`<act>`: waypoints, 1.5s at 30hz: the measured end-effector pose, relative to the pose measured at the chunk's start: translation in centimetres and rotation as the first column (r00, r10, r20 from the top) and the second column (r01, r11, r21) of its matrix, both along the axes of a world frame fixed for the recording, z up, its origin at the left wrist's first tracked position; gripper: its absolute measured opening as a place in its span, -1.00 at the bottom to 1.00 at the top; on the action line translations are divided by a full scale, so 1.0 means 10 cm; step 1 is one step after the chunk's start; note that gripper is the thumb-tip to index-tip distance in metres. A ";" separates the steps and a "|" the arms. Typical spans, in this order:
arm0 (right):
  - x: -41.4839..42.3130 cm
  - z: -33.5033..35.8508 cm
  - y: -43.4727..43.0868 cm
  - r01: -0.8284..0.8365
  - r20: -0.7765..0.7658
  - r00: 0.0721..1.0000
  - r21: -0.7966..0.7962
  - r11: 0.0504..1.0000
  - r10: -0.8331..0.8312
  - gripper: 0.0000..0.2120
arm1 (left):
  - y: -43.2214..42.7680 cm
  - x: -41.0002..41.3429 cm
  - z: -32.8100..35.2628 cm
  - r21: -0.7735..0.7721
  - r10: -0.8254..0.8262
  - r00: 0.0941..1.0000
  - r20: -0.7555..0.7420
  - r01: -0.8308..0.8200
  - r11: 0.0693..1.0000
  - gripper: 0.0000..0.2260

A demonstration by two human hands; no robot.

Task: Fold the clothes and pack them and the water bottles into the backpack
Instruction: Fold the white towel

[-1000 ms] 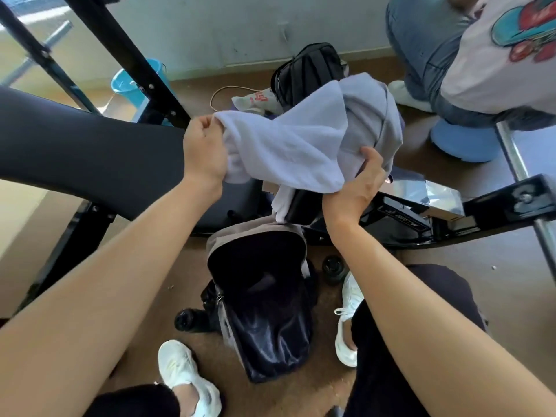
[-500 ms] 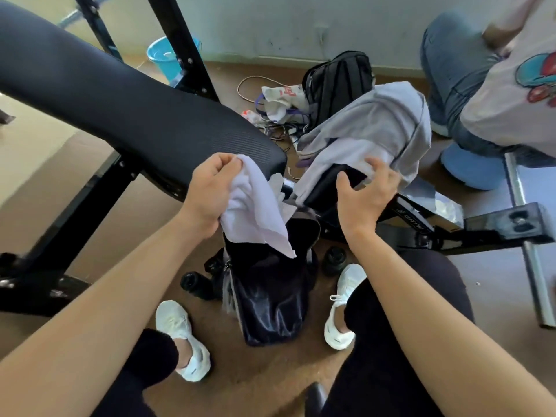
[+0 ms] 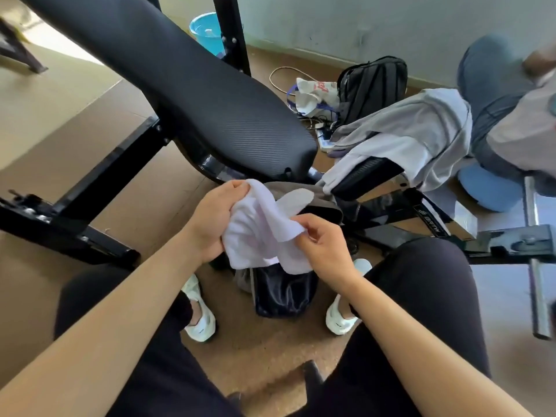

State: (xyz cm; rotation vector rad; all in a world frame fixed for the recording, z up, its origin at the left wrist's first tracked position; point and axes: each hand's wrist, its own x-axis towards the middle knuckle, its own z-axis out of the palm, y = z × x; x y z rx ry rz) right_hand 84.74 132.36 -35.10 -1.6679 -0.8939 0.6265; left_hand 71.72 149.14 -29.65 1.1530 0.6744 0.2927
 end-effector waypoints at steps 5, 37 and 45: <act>-0.08 0.04 0.01 -0.015 -0.019 1.000 -0.096 0.995 0.013 -0.77 | -0.02 -0.29 -0.58 0.315 0.182 0.961 -0.209 -0.110 0.943 -0.87; 0.48 -0.16 -0.01 0.190 0.340 0.938 -0.328 0.925 -0.072 -0.81 | -0.19 -0.09 -1.12 0.522 0.130 0.991 -0.032 -0.095 0.847 -0.79; 0.05 -0.14 0.11 -0.330 0.124 0.918 -0.283 0.900 0.376 -0.46 | -0.34 -0.02 -1.02 0.518 -0.071 0.997 0.026 0.047 0.854 -0.89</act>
